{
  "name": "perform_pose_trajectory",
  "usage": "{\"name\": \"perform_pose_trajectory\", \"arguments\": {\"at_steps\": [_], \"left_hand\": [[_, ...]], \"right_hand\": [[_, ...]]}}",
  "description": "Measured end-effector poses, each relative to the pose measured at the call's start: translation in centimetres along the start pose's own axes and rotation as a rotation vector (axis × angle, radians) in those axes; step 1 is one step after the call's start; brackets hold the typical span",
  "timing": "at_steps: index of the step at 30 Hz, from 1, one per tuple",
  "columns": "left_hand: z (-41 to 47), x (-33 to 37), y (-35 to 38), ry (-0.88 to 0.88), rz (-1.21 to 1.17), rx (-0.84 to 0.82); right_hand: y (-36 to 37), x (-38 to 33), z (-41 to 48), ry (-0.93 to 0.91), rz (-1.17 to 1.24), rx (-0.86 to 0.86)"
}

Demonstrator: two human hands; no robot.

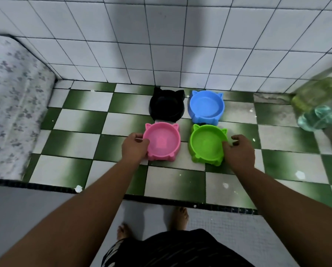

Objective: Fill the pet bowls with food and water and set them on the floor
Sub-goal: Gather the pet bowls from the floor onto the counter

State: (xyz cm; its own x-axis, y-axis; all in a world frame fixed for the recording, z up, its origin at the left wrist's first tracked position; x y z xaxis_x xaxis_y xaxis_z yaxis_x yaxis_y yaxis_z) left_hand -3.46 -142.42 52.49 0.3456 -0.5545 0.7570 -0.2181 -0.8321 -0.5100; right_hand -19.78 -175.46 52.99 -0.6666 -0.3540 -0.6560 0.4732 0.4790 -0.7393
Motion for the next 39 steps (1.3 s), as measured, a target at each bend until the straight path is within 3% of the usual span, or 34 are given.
{"name": "perform_pose_trajectory", "arguments": {"at_steps": [5, 13, 22, 29, 39], "left_hand": [[-0.2, 0.5, -1.1, 0.070, -0.034, 0.016], [-3.5, -1.5, -9.0, 0.188, -0.181, 0.086], [-10.6, -15.0, -27.3, 0.134, -0.244, 0.272], [-18.8, -29.3, -43.3, -0.020, -0.363, 0.605], [-27.3, -44.9, -55.9, -0.242, -0.485, 0.973]], "right_hand": [[-1.2, -4.0, -1.6, -0.248, -0.027, 0.239], [4.0, -14.2, -9.2, -0.591, 0.101, 0.061], [15.4, -23.9, -28.1, -0.804, 0.158, -0.284], [25.0, -30.5, -45.9, -0.933, 0.148, -0.604], [37.9, -38.8, -65.3, -1.099, 0.118, -1.040]]}}
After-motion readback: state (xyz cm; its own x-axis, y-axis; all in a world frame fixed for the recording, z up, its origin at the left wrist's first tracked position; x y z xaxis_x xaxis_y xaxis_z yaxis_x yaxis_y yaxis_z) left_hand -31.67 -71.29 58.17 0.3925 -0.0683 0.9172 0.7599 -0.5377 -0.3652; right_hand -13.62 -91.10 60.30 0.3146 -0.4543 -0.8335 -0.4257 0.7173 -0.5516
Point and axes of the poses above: each hand's wrist, its own z-axis towards the middle knuckle, its own y-axis out of the palm, x = y × z, the point moved 6 cm from there along z, towards the middle knuckle, and after that the axes turned 1 degree about y, right-handed, at the moved point
